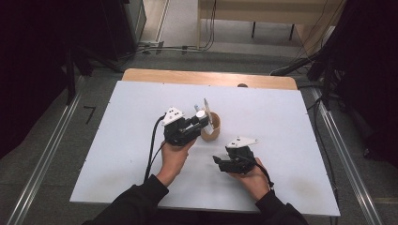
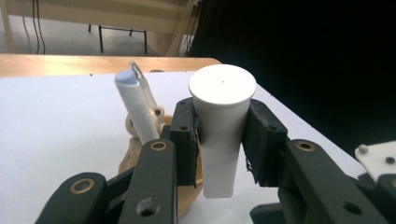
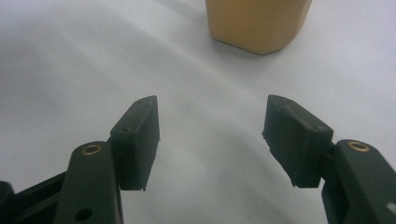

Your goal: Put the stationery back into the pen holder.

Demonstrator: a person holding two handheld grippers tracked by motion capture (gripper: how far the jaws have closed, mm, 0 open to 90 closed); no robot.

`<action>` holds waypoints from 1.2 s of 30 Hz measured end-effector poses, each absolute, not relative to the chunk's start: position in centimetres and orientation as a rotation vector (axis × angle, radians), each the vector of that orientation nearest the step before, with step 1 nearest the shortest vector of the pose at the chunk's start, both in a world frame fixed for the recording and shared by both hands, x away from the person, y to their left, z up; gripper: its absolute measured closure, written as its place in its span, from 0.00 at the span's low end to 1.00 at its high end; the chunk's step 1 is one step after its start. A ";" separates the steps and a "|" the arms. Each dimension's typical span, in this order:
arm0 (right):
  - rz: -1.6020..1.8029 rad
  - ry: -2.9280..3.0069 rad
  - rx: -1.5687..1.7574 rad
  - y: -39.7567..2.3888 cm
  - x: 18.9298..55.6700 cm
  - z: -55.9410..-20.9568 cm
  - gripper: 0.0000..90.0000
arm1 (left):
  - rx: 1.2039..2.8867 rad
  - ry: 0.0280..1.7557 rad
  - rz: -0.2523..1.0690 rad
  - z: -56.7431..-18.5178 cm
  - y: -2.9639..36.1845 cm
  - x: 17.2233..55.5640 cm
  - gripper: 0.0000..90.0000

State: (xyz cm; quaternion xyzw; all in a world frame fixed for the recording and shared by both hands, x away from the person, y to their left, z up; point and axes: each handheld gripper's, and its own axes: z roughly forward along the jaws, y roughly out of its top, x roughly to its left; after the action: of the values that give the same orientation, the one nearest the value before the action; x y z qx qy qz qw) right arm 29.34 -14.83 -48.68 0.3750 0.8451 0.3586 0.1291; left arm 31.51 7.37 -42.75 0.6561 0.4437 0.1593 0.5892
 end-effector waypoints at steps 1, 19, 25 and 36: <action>1.042 2.456 1.092 -14.8 29.3 -48.7 0.39 | 1.528 1.030 0.376 -42.7 7.3 31.6 0.75; 1.044 2.464 1.098 -14.8 29.4 -48.8 0.39 | 1.576 1.012 0.488 -43.2 5.6 33.1 0.74; 1.045 2.463 1.099 -14.8 29.3 -48.8 0.39 | 1.606 0.999 0.531 -43.6 4.8 33.4 0.74; 1.046 2.471 1.089 -14.8 29.3 -48.9 0.39 | 1.662 0.987 0.605 -44.2 4.0 33.8 0.74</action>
State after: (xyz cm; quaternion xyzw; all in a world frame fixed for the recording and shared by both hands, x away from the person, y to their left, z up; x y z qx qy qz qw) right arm 29.33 -14.79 -48.86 0.3731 0.8469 0.3586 0.1226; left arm 33.77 3.98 -44.22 0.6961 0.4135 0.2533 0.5294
